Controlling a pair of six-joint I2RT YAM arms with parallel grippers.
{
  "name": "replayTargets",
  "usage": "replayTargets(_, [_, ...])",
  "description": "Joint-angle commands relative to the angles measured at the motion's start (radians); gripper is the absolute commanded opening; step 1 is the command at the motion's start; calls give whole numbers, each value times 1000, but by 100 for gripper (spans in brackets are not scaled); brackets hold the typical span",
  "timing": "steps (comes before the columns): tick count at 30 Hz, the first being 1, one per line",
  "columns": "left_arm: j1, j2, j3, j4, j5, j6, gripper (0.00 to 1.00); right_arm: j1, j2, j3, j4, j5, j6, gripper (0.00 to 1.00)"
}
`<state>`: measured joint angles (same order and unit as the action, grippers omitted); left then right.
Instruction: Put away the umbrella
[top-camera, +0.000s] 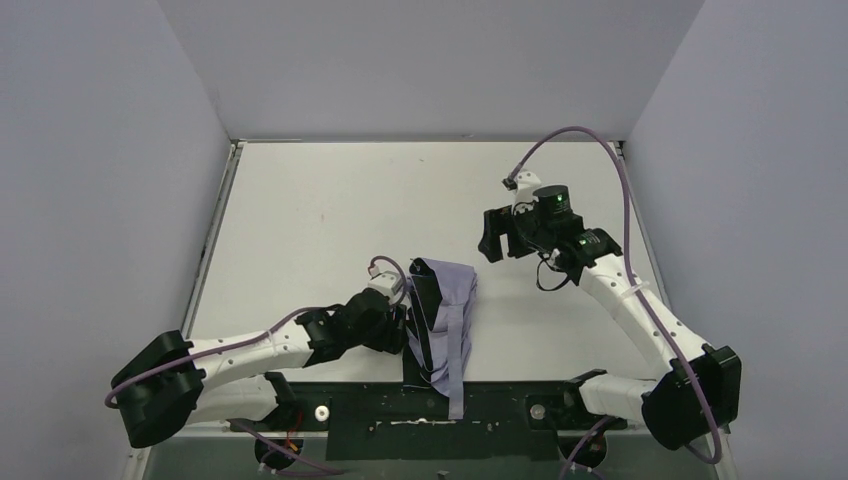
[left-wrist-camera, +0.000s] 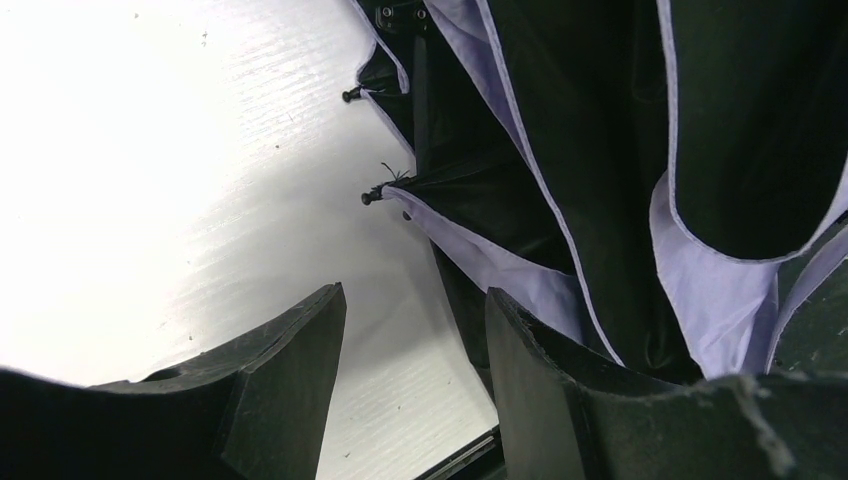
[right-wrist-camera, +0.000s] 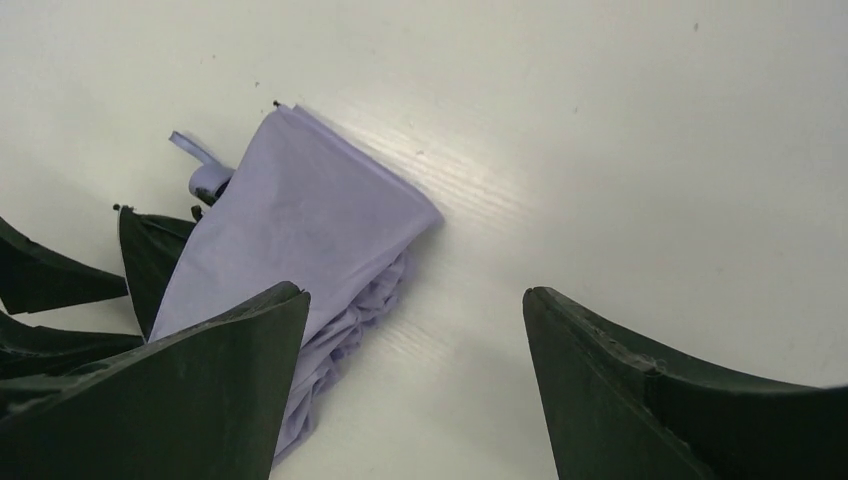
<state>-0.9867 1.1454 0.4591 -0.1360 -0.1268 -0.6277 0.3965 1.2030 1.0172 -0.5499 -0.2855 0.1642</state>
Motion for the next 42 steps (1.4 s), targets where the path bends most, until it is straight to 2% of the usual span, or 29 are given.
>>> replayTargets(1, [10, 12, 58, 14, 6, 7, 51, -22, 12, 17, 227, -49, -146, 82])
replayTargets(3, [14, 18, 62, 12, 6, 3, 51, -44, 34, 30, 228, -92, -193, 82])
replayTargets(8, [23, 39, 75, 19, 24, -2, 51, -138, 147, 121, 93, -368, -391, 81])
replayTargets(9, [24, 45, 79, 17, 28, 0, 50, -143, 167, 133, 72, -385, -427, 81])
replayTargets(11, [29, 53, 87, 14, 39, 4, 50, -157, 200, 159, 46, -386, -472, 82])
replayTargets(16, [35, 63, 108, 5, 65, 18, 50, -176, 265, 248, 10, -303, -461, 90])
replayTargets(20, [41, 63, 112, 3, 73, 22, 50, -191, 247, 237, 58, -282, -428, 95])
replayTargets(28, [45, 68, 98, 2, 79, 22, 50, -193, 220, 238, 76, -315, -452, 96])
replayTargets(33, [49, 77, 104, -2, 82, 28, 50, -176, 324, 338, -107, -441, -549, 96])
replayTargets(38, [55, 87, 108, -6, 88, 32, 50, -85, 384, 349, -211, -454, -629, 96])
replayTargets(42, [57, 79, 108, -17, 82, 30, 50, -44, 382, 306, -78, -441, -454, 95])
